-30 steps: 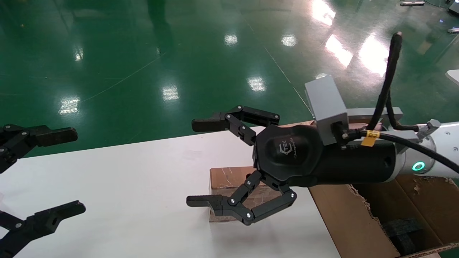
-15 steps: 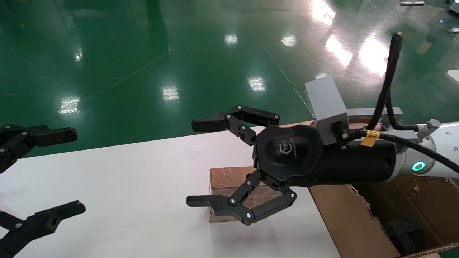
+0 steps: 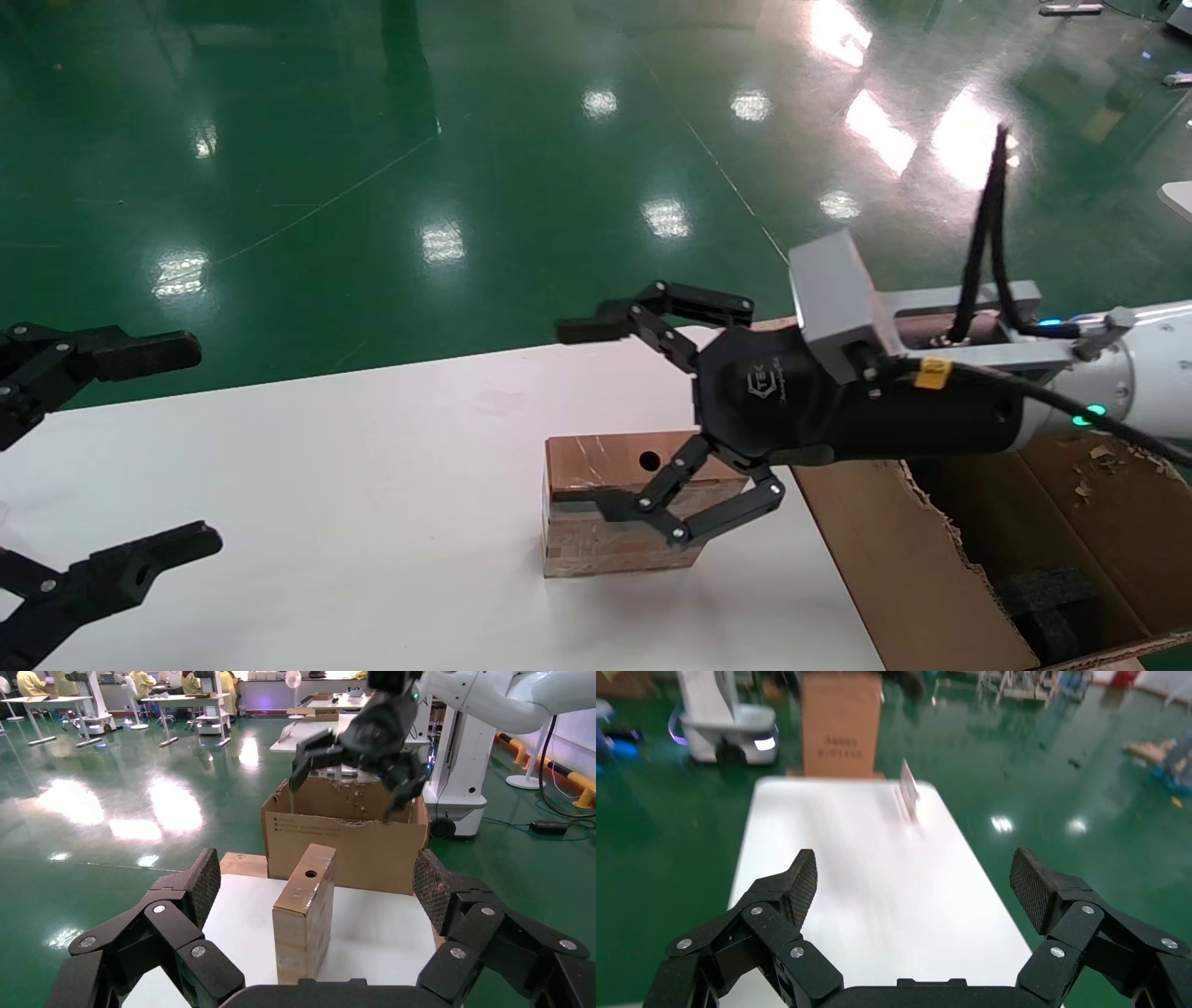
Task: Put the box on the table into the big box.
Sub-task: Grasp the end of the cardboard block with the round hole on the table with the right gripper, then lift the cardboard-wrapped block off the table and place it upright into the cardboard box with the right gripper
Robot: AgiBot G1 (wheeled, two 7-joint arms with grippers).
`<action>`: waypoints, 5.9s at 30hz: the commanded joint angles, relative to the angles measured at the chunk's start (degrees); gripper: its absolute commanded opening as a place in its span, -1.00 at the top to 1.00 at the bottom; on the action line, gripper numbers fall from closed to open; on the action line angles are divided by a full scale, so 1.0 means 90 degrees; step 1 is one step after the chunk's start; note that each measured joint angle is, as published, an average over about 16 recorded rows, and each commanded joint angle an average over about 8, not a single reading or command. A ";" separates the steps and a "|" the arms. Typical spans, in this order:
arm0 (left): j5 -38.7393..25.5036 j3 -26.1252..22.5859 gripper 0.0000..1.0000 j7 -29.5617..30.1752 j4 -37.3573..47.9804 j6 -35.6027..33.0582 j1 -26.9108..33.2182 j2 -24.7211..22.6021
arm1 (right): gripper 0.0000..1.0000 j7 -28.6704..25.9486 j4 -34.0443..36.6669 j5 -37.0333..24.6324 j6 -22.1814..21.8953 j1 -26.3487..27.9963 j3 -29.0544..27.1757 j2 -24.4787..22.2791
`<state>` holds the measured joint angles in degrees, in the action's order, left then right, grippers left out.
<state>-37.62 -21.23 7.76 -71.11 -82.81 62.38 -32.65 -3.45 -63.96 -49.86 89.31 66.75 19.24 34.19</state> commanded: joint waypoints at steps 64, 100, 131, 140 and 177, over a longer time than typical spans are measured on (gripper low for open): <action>0.0001 -0.0001 -1.00 0.0000 0.0000 0.0000 0.0000 0.0000 | -1.00 0.2685 0.4165 -0.0081 0.0203 0.1470 0.3549 0.0558; 0.0002 -0.0001 -1.00 -0.0001 0.0002 0.0002 -0.0001 0.0001 | 0.94 0.2714 0.4191 0.0259 0.0196 0.1539 0.3947 0.0498; 0.0002 -0.0001 -0.92 -0.0001 0.0001 0.0002 -0.0001 0.0001 | 1.00 0.2720 0.4180 0.0234 0.0193 0.1538 0.3933 0.0504; 0.0002 0.0000 0.39 -0.0001 0.0002 0.0002 -0.0001 0.0001 | 1.00 0.2510 0.3844 0.0417 0.0111 0.1521 0.3938 0.0421; 0.0002 -0.0001 1.00 -0.0001 0.0002 0.0002 -0.0001 0.0001 | 1.00 0.0082 0.2157 0.1923 -0.1450 0.2288 0.4158 -0.4051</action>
<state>-37.60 -21.24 7.75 -71.09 -82.79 62.37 -32.64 -2.61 -44.89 -32.71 76.09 87.83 56.80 -1.56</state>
